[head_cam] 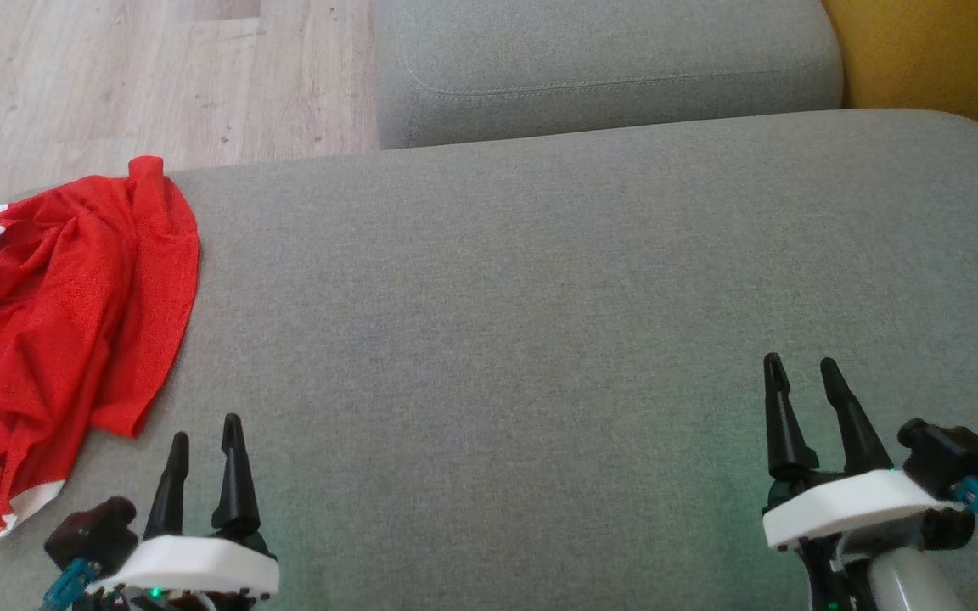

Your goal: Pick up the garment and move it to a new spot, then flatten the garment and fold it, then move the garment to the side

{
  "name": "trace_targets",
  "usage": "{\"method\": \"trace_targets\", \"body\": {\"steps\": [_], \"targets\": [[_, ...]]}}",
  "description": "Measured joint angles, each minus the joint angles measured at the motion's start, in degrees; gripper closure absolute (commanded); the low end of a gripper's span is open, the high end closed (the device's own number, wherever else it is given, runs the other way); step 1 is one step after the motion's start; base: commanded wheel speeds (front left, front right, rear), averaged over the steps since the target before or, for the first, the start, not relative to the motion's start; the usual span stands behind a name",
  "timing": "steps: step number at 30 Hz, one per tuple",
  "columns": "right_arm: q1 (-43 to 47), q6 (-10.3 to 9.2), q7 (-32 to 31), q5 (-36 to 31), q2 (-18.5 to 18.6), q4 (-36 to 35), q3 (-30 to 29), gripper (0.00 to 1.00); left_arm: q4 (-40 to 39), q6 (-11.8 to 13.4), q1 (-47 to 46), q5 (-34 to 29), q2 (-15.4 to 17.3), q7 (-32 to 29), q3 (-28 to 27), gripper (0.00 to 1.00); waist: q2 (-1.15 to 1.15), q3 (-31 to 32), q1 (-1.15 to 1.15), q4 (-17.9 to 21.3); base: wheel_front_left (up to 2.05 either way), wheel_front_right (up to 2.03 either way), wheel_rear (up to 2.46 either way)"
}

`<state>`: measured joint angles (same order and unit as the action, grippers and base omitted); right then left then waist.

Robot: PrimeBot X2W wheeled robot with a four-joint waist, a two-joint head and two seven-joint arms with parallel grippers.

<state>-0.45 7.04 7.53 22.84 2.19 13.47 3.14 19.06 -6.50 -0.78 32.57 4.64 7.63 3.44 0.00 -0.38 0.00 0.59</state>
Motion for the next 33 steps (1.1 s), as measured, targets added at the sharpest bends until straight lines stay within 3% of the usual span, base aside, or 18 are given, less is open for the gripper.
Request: {"method": "trace_targets", "body": {"steps": [20, 33], "targets": [[0.2, 0.00, 3.3, -13.3, 0.1, 1.5, 0.0, 0.00, 1.2, 1.0, 0.0, -13.6, 0.6, 3.3, 0.3, 0.00, 0.00, 0.3, 0.00, 0.3, 0.00, 0.00, 0.00], [1.3, 0.01, 5.3, -15.8, 0.1, 3.8, -2.4, 0.00, 4.5, 1.5, 0.1, -19.9, 0.8, 5.3, -1.3, 0.00, 0.00, 0.4, 0.00, 0.6, 0.00, 0.00, 0.00]]}}
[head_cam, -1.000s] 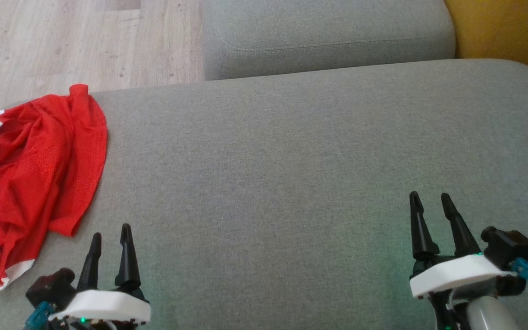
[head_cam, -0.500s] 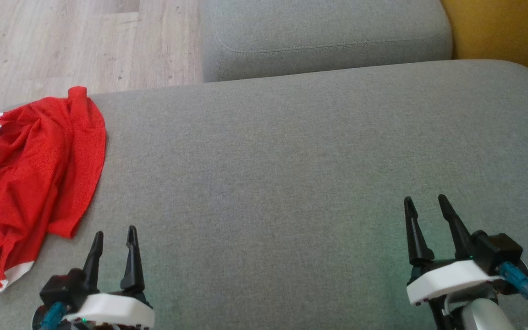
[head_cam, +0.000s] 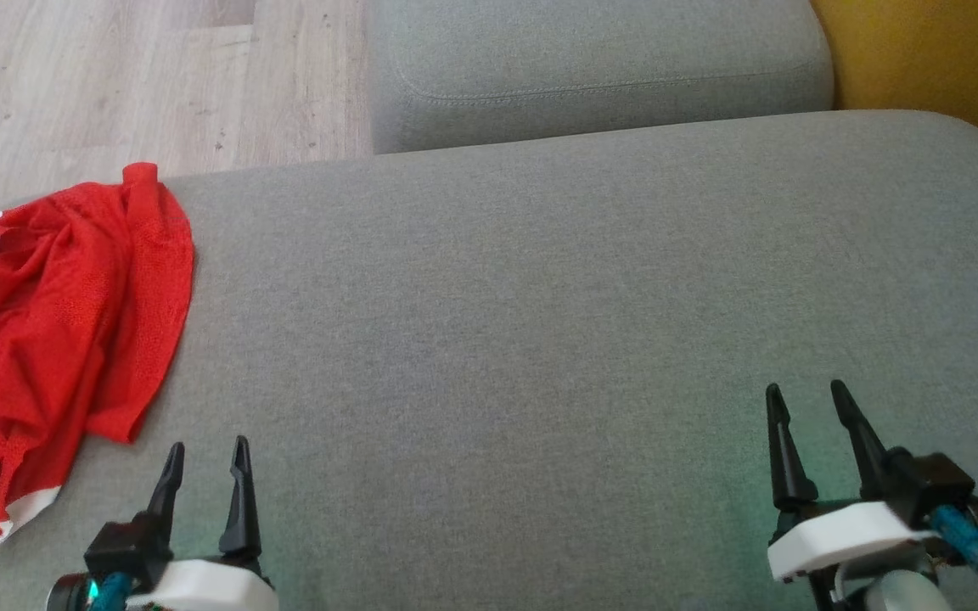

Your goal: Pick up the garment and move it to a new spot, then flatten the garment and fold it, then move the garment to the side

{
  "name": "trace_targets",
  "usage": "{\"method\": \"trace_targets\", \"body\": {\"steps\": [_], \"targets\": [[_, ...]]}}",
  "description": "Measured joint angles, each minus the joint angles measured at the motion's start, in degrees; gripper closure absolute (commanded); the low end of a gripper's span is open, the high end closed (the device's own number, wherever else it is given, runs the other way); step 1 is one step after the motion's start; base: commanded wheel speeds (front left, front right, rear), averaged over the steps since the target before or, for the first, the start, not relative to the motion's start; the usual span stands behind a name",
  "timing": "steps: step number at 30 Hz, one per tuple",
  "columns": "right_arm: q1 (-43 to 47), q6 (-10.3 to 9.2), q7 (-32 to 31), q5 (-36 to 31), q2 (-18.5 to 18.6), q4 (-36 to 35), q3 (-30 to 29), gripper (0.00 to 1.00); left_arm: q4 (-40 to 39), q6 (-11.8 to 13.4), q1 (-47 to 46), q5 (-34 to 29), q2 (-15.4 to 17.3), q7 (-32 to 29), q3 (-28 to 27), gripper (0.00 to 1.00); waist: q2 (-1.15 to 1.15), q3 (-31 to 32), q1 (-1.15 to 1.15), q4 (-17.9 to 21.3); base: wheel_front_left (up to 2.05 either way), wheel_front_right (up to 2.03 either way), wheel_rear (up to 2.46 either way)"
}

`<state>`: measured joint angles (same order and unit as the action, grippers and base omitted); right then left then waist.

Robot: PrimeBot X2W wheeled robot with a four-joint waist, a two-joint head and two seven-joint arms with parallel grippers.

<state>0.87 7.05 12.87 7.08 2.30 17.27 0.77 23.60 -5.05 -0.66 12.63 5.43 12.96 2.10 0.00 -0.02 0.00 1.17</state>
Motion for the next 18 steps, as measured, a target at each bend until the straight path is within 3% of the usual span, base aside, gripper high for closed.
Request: {"method": "trace_targets", "body": {"steps": [7, 18], "targets": [[0.0, 0.00, 1.3, -4.9, 0.0, 1.2, 0.0, 0.00, 1.4, 0.0, 0.0, -4.3, 0.0, 1.3, -0.8, 0.00, 0.00, 0.0, 0.00, 0.0, 0.00, 0.00, 0.00], [-0.1, 0.00, 1.4, -1.5, 0.0, 3.7, 0.0, 0.00, 3.4, 0.0, 0.0, -2.6, -0.2, 1.3, -3.2, 0.00, 0.00, 0.1, 0.00, -0.2, 0.00, 0.00, 0.00]]}}
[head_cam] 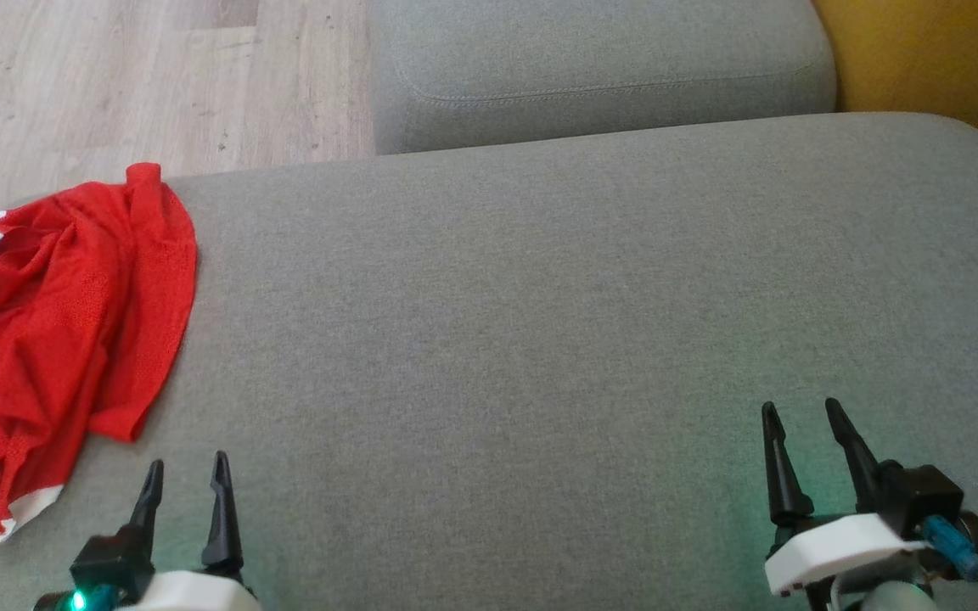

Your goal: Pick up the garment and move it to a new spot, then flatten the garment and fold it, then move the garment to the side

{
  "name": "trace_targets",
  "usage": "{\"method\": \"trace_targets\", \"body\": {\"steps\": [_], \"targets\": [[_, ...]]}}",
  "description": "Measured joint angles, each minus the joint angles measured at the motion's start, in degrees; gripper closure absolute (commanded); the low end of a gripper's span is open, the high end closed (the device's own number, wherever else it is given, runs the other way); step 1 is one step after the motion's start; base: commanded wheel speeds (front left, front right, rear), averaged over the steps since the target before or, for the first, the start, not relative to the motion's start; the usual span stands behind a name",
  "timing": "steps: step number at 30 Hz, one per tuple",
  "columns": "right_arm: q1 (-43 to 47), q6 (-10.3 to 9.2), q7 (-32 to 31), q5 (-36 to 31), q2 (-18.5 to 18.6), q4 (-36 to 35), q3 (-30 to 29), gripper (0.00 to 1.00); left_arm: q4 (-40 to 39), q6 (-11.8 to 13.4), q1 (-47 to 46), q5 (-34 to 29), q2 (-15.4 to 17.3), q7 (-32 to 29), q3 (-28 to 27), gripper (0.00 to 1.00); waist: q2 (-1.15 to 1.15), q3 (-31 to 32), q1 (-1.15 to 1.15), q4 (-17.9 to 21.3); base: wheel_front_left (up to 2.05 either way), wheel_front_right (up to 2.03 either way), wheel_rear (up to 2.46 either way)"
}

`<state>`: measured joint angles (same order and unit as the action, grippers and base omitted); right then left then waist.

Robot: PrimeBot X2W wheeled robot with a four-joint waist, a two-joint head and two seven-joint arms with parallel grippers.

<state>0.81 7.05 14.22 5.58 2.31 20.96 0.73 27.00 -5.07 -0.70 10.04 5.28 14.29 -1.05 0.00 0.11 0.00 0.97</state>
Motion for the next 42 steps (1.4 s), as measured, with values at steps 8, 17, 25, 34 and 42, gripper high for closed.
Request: {"method": "trace_targets", "body": {"steps": [8, 17, 25, 34, 42], "targets": [[-0.1, 0.00, 0.0, 0.0, 0.0, 0.5, 0.0, 0.00, 0.5, 0.0, 0.0, 0.0, 0.0, 0.0, -0.7, 0.00, 0.00, 0.1, 0.00, -0.2, 0.00, 0.00, 0.00], [-0.1, 0.00, 0.0, -0.1, 0.0, 0.4, 0.3, 0.00, 0.7, -0.4, -0.2, 0.0, -0.3, 0.0, -0.6, 0.00, 0.00, 0.4, 0.00, -2.1, 0.00, 0.00, 0.00], [0.1, 0.00, 0.0, 0.6, 0.0, 0.1, 2.5, 0.00, 1.6, -0.6, -0.2, -0.1, -0.3, 0.0, -0.3, 0.00, 0.00, 1.2, 0.00, -8.5, 0.00, 0.00, 0.00], [0.0, 0.00, 0.0, 1.3, 0.0, 0.4, 6.6, 0.00, 1.9, -0.6, 1.5, -0.4, 0.5, 0.0, -0.8, 0.00, 0.00, 2.3, 0.00, -19.1, 0.00, 0.00, 0.00], [-0.3, 0.00, 0.0, 1.4, 0.0, 0.4, 8.8, 0.00, 1.1, -0.9, 2.9, 1.4, 1.0, 0.0, -1.1, 0.00, 0.00, 1.3, 0.00, -22.9, 0.00, 0.00, 0.00]]}}
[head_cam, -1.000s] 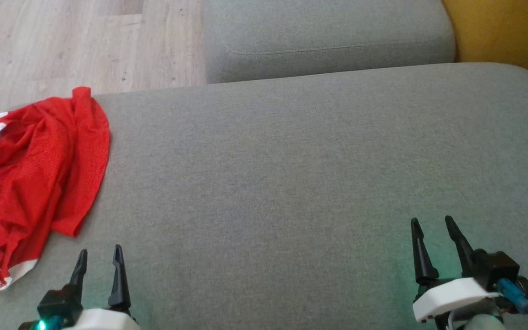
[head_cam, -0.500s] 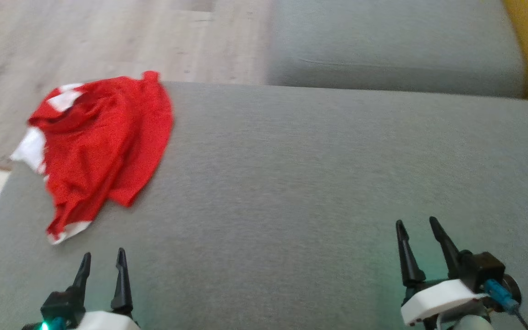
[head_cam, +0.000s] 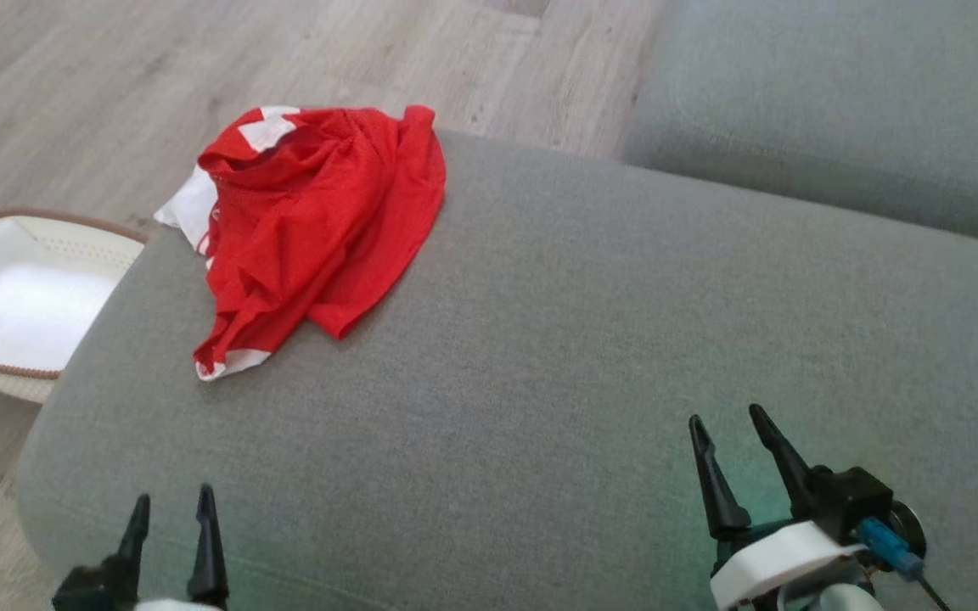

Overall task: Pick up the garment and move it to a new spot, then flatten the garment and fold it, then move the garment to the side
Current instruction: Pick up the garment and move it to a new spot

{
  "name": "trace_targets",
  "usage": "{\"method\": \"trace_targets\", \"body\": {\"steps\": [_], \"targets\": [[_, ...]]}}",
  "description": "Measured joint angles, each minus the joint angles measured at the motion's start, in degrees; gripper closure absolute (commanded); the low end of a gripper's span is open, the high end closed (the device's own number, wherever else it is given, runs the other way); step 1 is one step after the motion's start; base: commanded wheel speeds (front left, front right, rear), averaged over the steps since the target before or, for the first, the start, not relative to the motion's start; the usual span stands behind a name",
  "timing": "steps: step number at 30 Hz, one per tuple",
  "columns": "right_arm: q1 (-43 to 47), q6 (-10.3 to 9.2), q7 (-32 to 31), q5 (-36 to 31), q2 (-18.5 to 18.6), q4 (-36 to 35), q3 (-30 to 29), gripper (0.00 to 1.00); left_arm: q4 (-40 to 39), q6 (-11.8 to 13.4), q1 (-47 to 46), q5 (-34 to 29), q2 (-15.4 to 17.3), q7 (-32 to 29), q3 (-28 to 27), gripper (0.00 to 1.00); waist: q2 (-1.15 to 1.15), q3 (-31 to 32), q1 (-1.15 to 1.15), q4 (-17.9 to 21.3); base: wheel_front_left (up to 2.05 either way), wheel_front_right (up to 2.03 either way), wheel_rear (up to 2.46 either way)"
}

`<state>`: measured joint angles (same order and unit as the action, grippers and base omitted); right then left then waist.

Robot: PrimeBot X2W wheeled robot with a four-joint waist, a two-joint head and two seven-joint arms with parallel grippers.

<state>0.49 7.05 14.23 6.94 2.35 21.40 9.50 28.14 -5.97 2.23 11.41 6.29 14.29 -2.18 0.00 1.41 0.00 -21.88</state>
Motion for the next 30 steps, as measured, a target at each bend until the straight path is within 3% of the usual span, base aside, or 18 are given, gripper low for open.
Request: {"method": "trace_targets", "body": {"steps": [5, 14, 18, 22, 30], "targets": [[-1.4, 0.00, 0.0, -1.7, 0.0, -0.2, 0.5, 0.00, -3.0, -0.6, -5.1, 2.9, 1.2, -2.0, 0.0, 0.00, 0.00, -3.1, 0.00, 1.2, 0.00, 0.00, 0.00], [-6.5, 0.00, 0.1, -5.8, 2.3, -2.0, 0.3, 0.00, -5.2, -1.2, -25.1, 7.4, 8.0, -11.3, 1.4, 0.00, 0.00, -11.5, -0.02, 3.3, 0.00, 0.00, 0.00], [-9.3, 0.00, 0.1, -7.3, 4.1, -3.6, -0.3, 0.00, -0.9, -1.4, -36.7, 8.8, 10.1, -14.5, 3.8, 0.00, 0.00, -16.9, -0.02, 4.1, 0.00, 0.00, 0.00], [-10.6, 0.00, 0.1, -8.2, 5.3, -5.3, 0.0, 0.00, 5.8, -1.6, -45.6, 12.2, 11.6, -18.0, 9.7, 0.00, 0.00, -22.0, -0.03, 5.0, 0.00, 0.00, 0.00], [-12.0, 0.05, -0.2, -8.6, 5.5, -10.9, 1.1, 0.00, 17.7, -1.6, -53.4, 18.5, 17.6, -24.5, 20.9, 0.00, 0.00, -28.3, -0.01, 9.0, 0.00, 0.00, 0.00]]}}
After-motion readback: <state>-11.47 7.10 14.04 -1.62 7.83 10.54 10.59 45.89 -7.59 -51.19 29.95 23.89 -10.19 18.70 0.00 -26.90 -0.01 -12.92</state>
